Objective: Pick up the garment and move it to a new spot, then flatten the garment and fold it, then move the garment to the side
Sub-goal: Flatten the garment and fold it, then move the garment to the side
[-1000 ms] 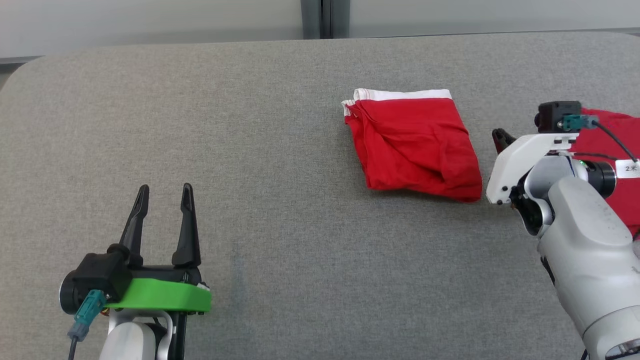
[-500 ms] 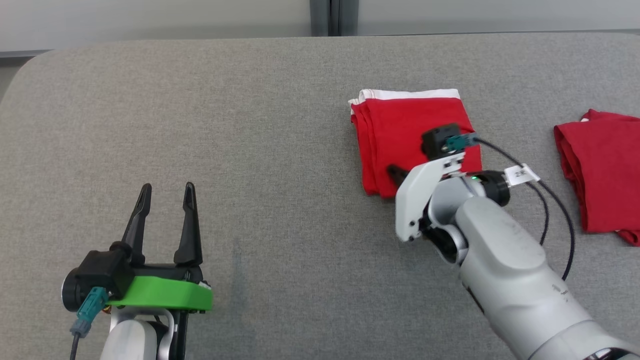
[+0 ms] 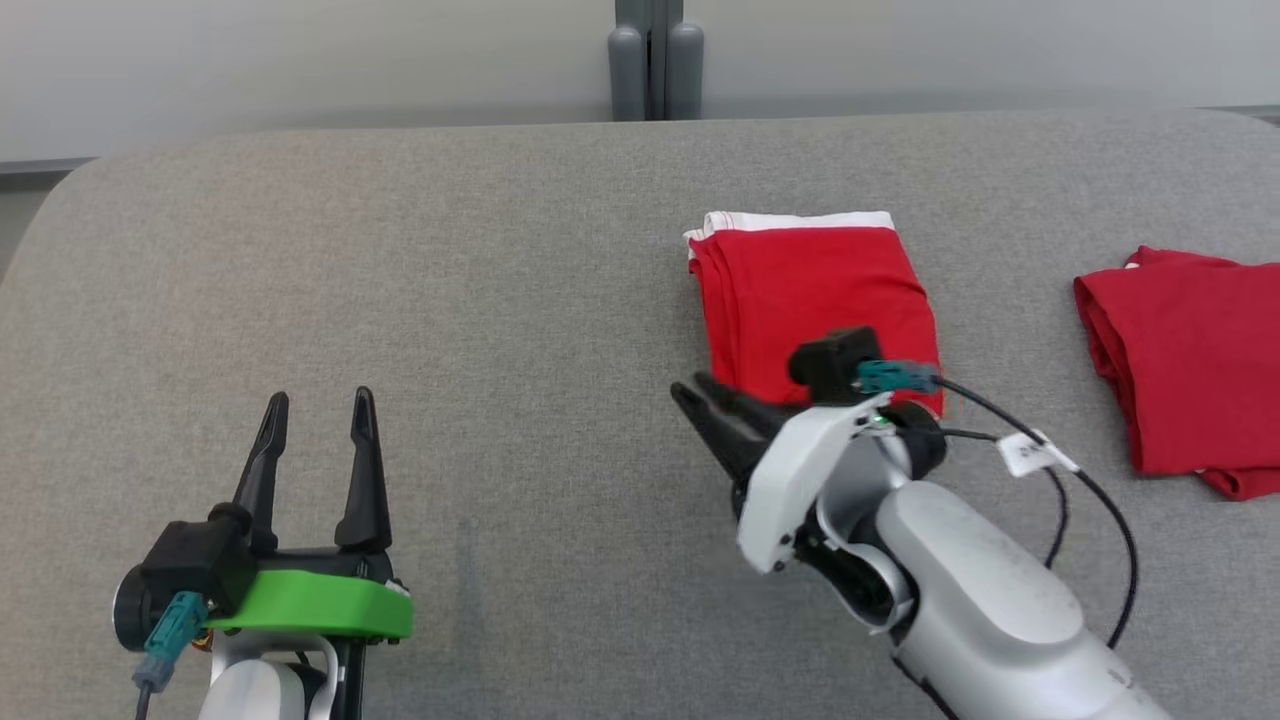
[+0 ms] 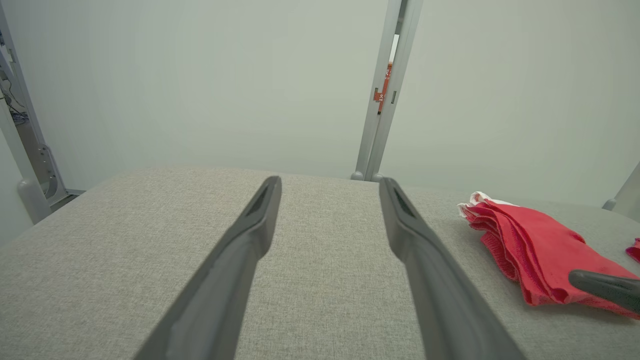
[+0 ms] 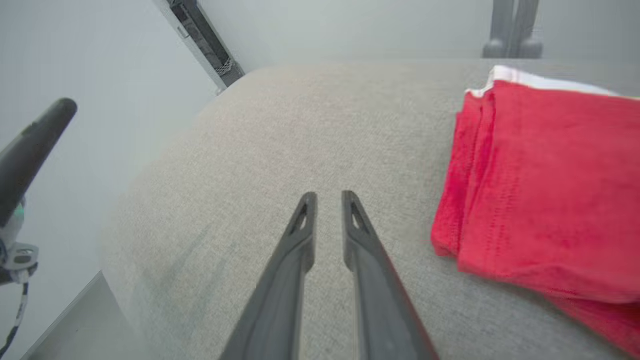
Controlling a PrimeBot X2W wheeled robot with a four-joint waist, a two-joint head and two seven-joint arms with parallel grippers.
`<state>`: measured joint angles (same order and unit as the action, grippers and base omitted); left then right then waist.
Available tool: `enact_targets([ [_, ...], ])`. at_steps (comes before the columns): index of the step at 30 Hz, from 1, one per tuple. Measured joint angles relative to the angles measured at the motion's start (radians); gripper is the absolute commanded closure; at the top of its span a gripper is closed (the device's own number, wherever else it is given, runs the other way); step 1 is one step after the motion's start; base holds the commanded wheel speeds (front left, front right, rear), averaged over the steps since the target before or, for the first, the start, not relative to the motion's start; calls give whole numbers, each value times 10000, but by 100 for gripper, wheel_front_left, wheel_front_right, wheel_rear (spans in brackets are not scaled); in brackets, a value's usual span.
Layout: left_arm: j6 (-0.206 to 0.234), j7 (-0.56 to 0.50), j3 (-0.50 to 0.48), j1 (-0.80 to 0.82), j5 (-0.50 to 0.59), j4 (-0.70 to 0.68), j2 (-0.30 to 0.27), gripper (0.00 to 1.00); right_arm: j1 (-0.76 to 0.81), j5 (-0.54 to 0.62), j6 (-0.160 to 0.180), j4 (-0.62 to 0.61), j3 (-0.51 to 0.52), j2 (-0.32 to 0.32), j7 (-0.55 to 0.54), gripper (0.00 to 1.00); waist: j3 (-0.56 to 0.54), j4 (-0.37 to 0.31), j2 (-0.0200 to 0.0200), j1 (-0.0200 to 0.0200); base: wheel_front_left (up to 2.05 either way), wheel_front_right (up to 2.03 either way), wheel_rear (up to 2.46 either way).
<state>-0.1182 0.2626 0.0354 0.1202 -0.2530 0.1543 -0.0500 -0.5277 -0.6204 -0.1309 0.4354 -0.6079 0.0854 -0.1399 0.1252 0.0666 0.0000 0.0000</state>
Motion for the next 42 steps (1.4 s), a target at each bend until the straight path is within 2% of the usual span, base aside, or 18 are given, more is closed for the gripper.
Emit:
enact_targets([
  [9,470,0,-360,-78,-430,115,-2,0,1318,1480,2,-1400,2727,460,2648,0,-513,-614,0,0,0,0,0],
  [16,525,0,-474,-184,-380,351,6,0,2070,2418,2,-1396,4385,573,3313,0,-885,-1147,0,0,0,0,0],
  [29,387,0,-550,-415,-94,836,6,0,2347,2522,2,-207,4403,1020,3532,0,-1315,-1812,1,0,0,0,0],
  [42,328,0,-550,-916,-102,740,6,0,2033,2213,2,291,3808,968,3574,0,-1429,-1993,0,0,0,0,0],
])
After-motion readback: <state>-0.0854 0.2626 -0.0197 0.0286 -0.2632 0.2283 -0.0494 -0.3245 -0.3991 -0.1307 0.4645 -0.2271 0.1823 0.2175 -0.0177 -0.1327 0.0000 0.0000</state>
